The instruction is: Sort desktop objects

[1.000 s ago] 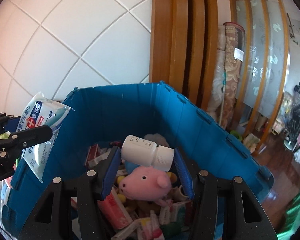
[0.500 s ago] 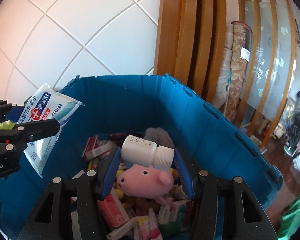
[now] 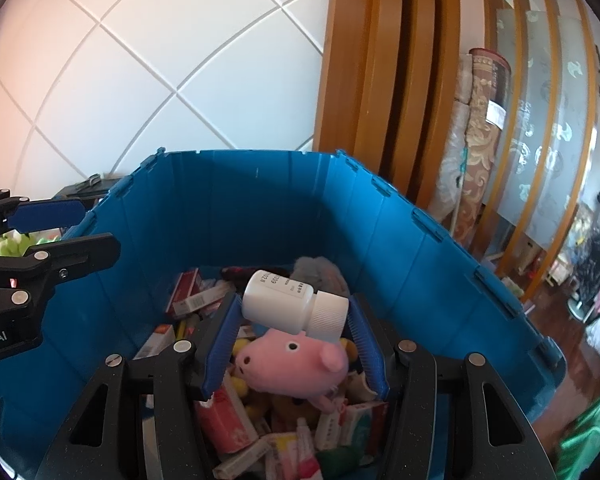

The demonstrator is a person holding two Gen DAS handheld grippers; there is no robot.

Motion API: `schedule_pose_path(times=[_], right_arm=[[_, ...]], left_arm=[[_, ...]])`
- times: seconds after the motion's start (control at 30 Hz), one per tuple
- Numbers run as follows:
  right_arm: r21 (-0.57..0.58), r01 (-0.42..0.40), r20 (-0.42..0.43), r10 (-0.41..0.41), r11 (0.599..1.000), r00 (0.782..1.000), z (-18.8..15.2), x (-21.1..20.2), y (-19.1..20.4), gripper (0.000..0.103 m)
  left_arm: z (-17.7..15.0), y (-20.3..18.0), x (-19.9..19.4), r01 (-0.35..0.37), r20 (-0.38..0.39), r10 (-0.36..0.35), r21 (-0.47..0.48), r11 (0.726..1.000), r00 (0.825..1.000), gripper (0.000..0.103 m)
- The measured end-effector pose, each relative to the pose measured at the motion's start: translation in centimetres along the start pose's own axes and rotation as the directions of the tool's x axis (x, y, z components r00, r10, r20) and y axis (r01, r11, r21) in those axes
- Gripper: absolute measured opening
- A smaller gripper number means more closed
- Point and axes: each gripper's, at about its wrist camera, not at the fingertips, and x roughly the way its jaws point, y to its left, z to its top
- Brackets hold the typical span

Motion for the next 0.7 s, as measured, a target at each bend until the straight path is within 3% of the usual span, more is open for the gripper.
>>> schedule_pose_path(times=[0.1,0.3,0.5,0.6,0.7], right_arm=[[-0.024,-0.032,-0.019,0.031,0.999,0.999,0.1,0.2,0.2,0.058],[0.013,-0.050,0.012,0.050,0.999,0.999,0.0,-0.2,-0.3,0.081],[0.020,-0.046,0.019,0.046,0.999,0.999,0.1,-0.1,-0.3,0.082],[0.027,-0.045,0.018,0.045,0.999,0.999,0.2,-0.2,-0.4,0.089],[0.049,-0.051,0.023,0.050,0.997,0.998,0.2,-0.5,-0.8,0.103]], left_arm=[[0.0,0.2,0.2,0.010,-0.008,-0.010,-0.012,1.000,1.000,0.049],[-0.1,0.4,0.1,0.017,0.000,-0.017,-0.023,1.000,1.000,0.049],[-0.3,1.2,-0.4,0.031,0.021,-0.029,-0.071,0.997,0.999,0.049],[-0.7,1.8,-1.3,0.043,0.040,-0.039,-0.120,0.992,0.998,0.061],[-1.0,2.1,-2.5,0.073,0.058,-0.065,-0.149,0.986,0.996,0.063]])
